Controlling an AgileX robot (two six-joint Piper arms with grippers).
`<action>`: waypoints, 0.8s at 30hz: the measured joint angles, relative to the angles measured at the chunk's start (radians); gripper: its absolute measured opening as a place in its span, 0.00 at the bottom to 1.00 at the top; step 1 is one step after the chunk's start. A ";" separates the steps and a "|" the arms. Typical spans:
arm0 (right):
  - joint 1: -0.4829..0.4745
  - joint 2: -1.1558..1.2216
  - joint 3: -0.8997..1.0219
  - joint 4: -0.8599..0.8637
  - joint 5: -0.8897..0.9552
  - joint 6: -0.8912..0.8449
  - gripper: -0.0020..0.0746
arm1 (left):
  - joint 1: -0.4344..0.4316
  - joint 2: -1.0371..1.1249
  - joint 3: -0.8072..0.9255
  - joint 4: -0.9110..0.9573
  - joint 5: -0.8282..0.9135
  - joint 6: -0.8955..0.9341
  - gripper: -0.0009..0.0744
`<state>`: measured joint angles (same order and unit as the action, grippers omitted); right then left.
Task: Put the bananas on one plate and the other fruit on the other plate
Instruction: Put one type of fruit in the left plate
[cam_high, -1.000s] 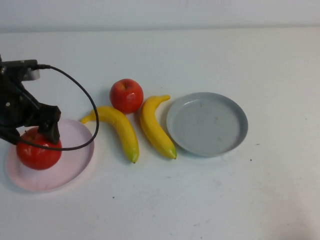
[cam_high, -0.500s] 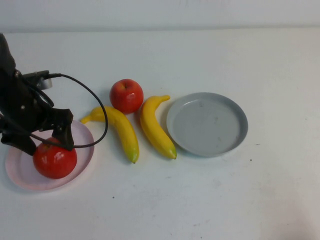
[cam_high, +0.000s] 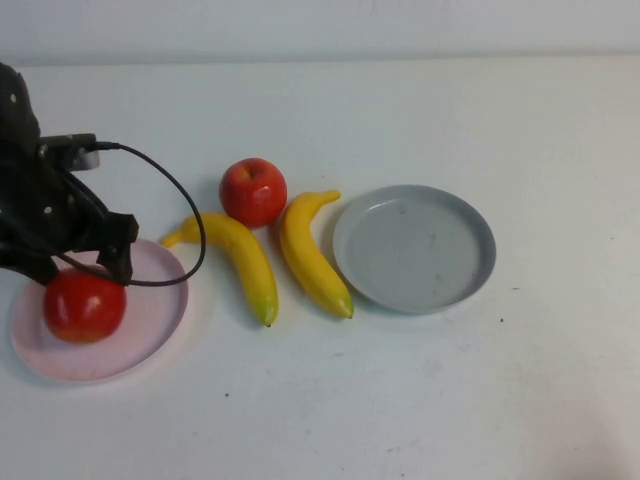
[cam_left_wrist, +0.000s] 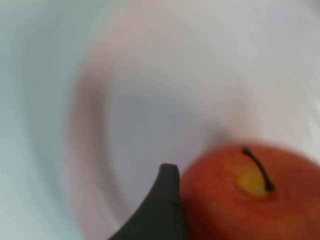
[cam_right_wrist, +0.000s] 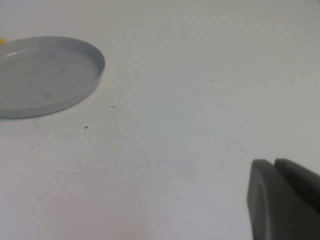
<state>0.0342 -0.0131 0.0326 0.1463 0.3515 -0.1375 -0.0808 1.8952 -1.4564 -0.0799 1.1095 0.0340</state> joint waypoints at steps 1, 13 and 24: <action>0.000 0.000 0.000 0.000 0.000 0.000 0.00 | 0.000 0.006 0.000 0.031 -0.032 -0.001 0.90; 0.000 0.000 0.000 0.000 0.000 0.000 0.00 | 0.006 0.014 -0.074 0.132 -0.139 -0.003 0.90; 0.000 0.000 0.000 0.000 0.000 0.000 0.00 | -0.051 -0.071 -0.246 0.051 -0.028 0.056 0.90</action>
<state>0.0342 -0.0131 0.0326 0.1463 0.3515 -0.1375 -0.1316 1.8237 -1.7022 -0.0286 1.0820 0.0896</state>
